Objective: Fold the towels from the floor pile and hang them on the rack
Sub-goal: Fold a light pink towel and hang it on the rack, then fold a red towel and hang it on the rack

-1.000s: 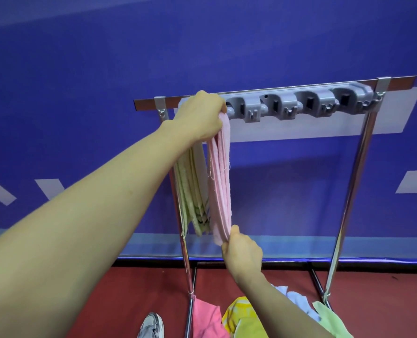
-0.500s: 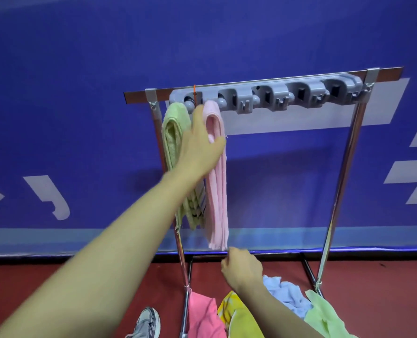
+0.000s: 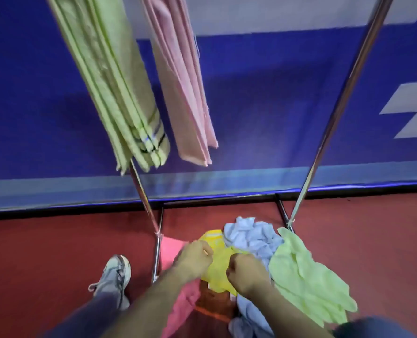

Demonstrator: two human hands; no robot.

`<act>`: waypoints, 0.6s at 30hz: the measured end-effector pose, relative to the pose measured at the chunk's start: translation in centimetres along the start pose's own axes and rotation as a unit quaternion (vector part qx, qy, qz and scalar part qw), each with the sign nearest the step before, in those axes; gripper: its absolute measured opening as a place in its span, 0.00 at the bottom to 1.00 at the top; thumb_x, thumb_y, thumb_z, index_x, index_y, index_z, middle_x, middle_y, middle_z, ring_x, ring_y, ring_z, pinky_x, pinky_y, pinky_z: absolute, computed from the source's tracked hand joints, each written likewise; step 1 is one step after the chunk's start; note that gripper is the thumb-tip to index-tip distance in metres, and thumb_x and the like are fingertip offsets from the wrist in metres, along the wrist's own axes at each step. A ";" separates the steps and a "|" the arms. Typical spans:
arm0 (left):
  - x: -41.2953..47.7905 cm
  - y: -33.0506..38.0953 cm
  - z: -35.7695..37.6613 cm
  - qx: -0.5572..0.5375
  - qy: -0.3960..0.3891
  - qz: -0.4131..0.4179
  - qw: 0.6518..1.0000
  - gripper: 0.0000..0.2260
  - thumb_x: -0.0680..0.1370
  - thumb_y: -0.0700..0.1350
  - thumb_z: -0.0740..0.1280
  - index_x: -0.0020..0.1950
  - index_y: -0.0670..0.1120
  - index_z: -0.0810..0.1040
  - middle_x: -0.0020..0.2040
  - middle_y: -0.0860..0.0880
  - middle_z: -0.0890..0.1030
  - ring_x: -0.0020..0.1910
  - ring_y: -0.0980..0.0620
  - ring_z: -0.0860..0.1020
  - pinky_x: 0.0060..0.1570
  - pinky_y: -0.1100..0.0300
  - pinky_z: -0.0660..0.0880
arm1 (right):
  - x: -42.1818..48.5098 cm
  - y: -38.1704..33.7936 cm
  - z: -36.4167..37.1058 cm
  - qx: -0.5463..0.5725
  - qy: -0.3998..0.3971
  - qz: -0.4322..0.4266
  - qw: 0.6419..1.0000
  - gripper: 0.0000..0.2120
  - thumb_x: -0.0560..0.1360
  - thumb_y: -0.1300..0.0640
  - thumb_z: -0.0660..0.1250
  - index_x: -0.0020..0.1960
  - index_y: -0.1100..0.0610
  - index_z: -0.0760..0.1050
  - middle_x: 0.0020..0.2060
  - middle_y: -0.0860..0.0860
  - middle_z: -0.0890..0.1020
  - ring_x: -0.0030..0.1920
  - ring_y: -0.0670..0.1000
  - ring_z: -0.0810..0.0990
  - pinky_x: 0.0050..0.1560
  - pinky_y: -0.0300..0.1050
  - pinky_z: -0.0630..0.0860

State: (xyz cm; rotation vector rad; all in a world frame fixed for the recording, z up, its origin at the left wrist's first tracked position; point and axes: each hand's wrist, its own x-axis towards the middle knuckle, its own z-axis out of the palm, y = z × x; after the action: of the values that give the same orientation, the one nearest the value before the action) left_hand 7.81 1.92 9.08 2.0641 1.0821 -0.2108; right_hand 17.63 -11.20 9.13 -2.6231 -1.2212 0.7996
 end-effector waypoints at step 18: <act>14.0 -13.1 16.2 0.176 -0.135 -0.083 0.972 0.15 0.75 0.46 0.63 0.60 0.53 0.80 0.59 0.48 0.82 0.58 0.44 0.80 0.57 0.50 0.78 | 12.7 12.9 17.4 0.039 -0.105 0.123 0.986 0.14 0.81 0.52 0.58 0.54 0.59 0.78 0.53 0.61 0.81 0.55 0.62 0.79 0.43 0.46 0.68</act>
State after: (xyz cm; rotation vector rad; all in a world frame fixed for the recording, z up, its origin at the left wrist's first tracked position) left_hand 9.80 3.67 -15.85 2.1678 1.1058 -0.7947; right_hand 24.00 -11.91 -15.15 -2.7139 -0.8952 1.1663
